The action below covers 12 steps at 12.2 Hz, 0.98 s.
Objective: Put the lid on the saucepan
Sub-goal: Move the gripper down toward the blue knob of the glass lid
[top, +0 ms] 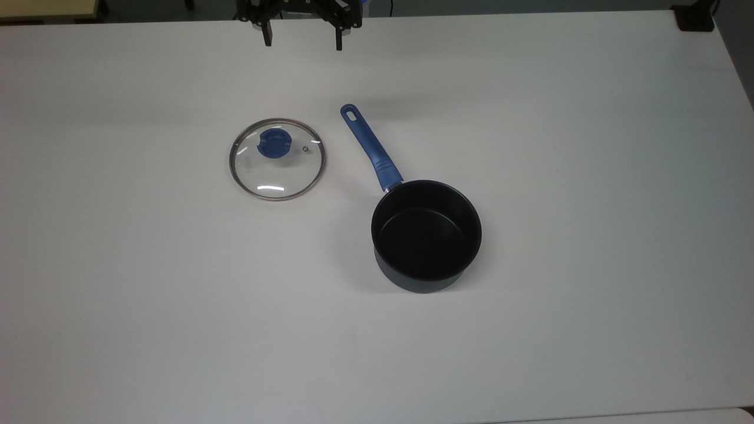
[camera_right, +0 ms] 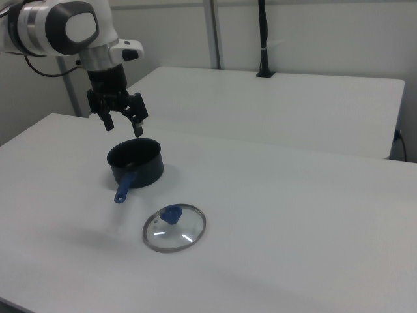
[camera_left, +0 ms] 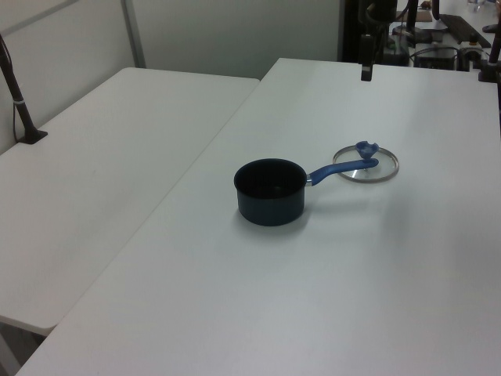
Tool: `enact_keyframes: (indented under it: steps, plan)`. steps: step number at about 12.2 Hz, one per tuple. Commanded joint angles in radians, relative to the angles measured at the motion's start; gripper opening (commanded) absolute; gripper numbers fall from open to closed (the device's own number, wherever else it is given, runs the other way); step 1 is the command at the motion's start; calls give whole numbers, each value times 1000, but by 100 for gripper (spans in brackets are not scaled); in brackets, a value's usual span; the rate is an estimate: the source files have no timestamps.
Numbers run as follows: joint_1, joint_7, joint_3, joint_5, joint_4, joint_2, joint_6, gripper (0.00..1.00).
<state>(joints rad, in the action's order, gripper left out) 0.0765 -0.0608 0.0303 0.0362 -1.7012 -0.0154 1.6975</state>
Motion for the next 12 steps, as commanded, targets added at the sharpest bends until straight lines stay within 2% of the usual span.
enact_keyframes:
  steps: [1,9,12]
  plan:
    - [-10,2,17,-4,38,6,-39,100]
    - [-26,9,23,-5,25,35,-19,100]
    - [-34,45,63,-2,-27,75,63,100]
